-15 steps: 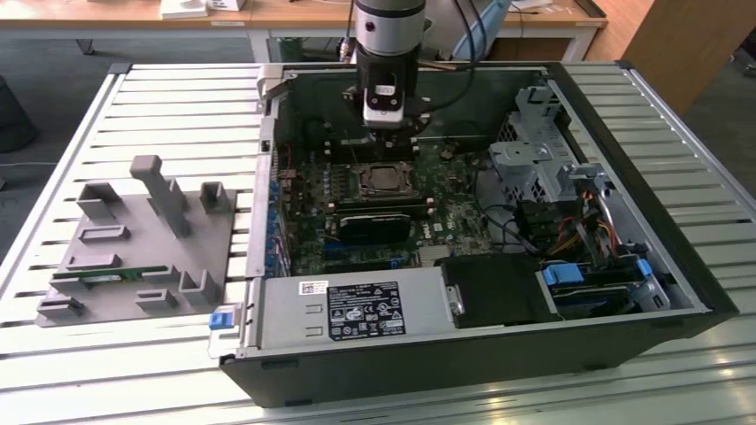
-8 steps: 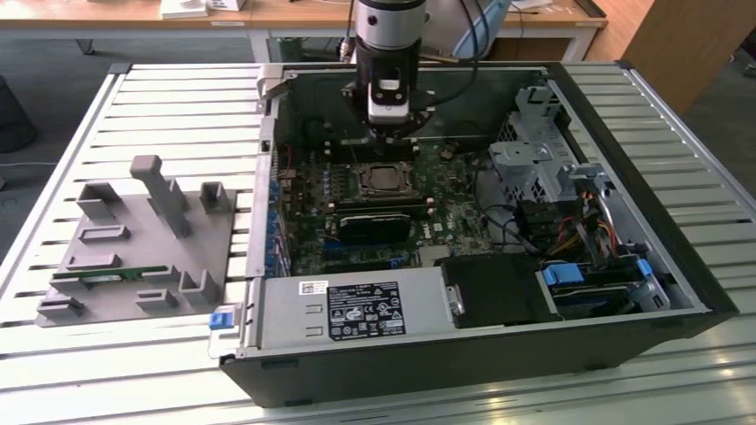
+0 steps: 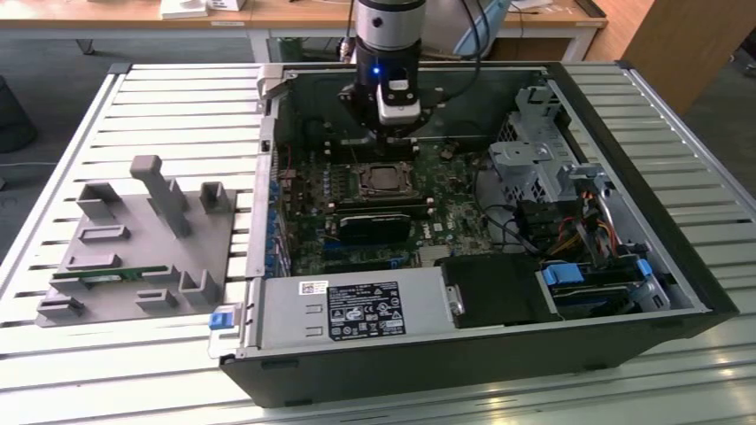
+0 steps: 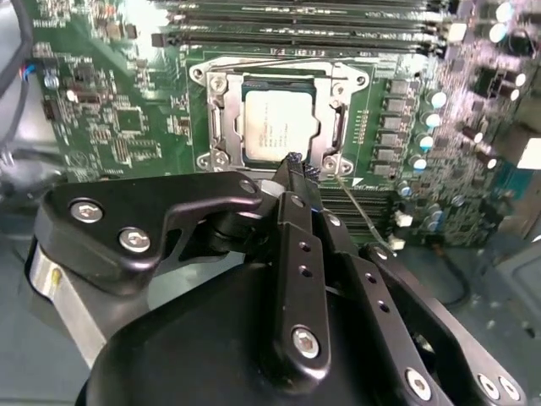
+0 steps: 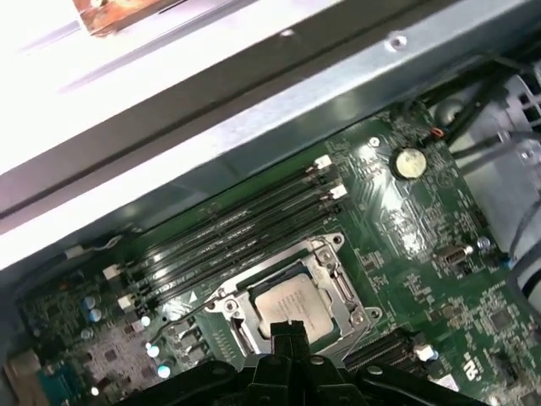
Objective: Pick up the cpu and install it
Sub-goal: 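Install the first cpu locking lever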
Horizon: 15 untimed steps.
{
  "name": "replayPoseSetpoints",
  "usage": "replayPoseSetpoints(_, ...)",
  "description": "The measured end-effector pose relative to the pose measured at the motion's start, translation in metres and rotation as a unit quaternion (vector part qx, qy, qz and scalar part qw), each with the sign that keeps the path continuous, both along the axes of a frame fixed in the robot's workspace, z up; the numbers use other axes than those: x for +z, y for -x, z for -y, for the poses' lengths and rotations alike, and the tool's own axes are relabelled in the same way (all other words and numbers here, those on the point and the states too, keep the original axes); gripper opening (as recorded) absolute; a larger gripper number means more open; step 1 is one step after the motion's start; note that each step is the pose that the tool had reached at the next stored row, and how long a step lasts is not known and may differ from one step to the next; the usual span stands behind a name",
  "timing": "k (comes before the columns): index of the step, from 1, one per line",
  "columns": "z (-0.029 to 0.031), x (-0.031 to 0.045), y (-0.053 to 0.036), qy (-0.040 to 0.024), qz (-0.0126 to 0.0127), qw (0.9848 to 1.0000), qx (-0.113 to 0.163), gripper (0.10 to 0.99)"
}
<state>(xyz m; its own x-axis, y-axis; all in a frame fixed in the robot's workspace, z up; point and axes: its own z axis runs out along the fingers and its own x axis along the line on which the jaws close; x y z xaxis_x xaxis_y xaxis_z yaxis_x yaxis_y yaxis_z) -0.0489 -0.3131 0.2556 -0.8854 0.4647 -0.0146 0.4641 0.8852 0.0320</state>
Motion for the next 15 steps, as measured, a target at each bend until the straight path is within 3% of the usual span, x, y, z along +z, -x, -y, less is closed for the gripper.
replayPoseSetpoints(4,0.0000,-0.0004,0.0000,0.0000,0.0000,0.9993,0.036,0.106)
replayPoseSetpoints(7,0.0000,-0.0007,0.0000,0.0000,0.0000,0.9980,0.063,0.106)
replayPoseSetpoints(11,0.0000,-0.0012,0.0000,0.0000,0.0000,0.9949,0.100,0.106)
replayPoseSetpoints(15,0.0000,-0.0017,0.0000,0.0000,0.0000,0.9907,0.136,0.106)
